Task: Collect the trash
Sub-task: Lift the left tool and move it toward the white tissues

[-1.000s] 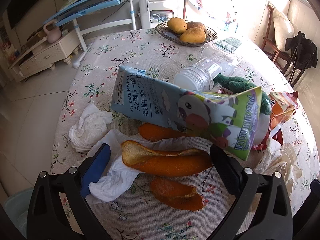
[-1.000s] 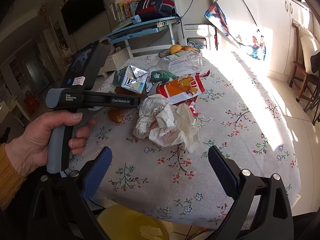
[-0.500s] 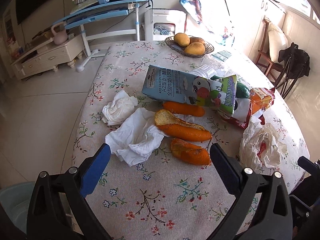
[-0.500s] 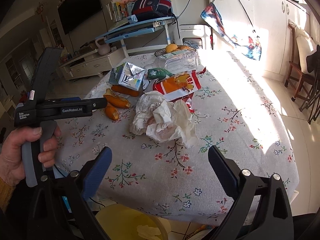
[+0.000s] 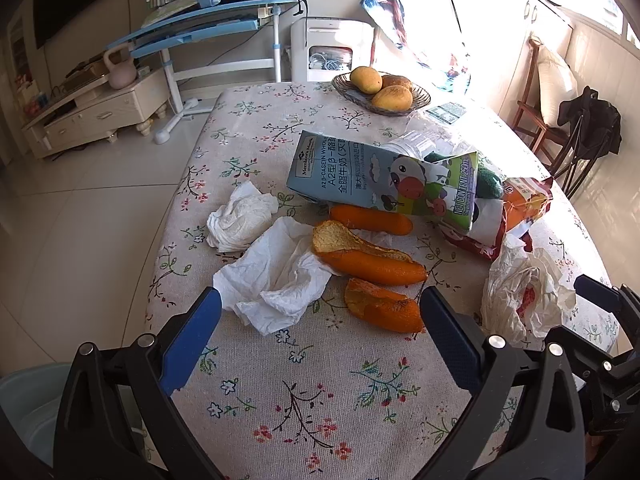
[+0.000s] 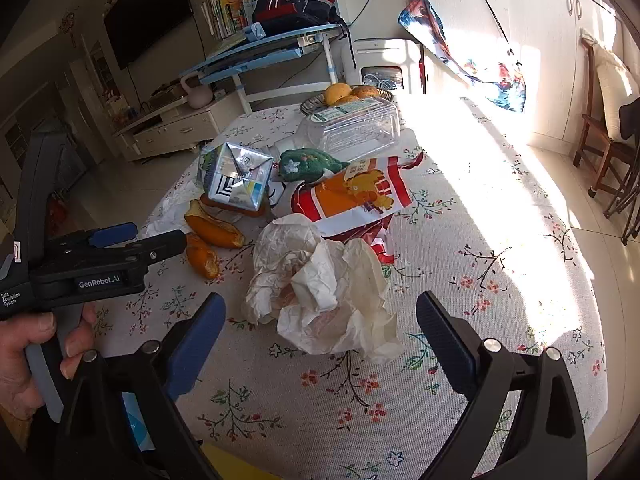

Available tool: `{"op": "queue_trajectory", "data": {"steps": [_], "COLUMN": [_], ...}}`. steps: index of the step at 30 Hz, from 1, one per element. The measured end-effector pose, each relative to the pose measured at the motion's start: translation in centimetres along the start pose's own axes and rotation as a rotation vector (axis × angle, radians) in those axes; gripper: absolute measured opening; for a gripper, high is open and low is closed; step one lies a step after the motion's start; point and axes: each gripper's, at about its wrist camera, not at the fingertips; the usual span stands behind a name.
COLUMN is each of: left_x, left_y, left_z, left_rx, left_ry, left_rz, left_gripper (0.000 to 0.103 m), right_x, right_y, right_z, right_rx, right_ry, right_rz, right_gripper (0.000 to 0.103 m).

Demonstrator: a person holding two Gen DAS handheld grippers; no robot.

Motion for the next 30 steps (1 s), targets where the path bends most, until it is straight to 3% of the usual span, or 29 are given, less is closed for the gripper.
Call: {"op": "queue_trajectory", "data": {"steps": [7,12,15,17,20,26,30], "left_x": [0.1,0.2,0.2,0.2,0.2,0.4,0.6], "left_y": [0.3,0.5,0.7,0.8,1.1,1.6,1.7], "left_z": [0.3,0.2,0.2,0.1,-0.1,-0.5,-0.4], "left_rx": [-0.001,-0.007,-0.011,-0.015,-0.027,-0.039,-0.025], "left_ry": [0.001,0.01,0.016,0.02,0.028,0.05,0.053], "left_rz": [-0.001,0.007,0.009,0.006,0.005,-0.011,-0.032], "left_gripper": [0.096,0.096,0.096,0.096,0.093,0.087,0.084], "right_x": [-0.2,-0.3,-0.4,-0.3,0.1,1.0,1.5], "right_y": [0.7,1.4,1.5,1.4,1.2,0.8,0.7], "right_z": [-0.5,-0.8,-1.0,-1.1,-1.2,-1.3,-1.5], "right_rx": [-0.014,-0.038,-0.046,-0.052,-0.056,-0.058,-0.066], "right_ry": [-0.028,-0.034,-0.039,-0.035,-0.018,0.018,0.041], "right_rz": [-0.008,0.0,0.01,0.022,0.047,0.089,0.128], "right_gripper": [0.091,0.077,0.063,0.048,0.038,0.024,0.021]}}
Point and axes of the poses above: each gripper's, at about its wrist camera, not at the fingertips, and y roughly the way its jaws point, x to its right, z to its top, and after that the axes turned 9 degrees about -z, right-handed
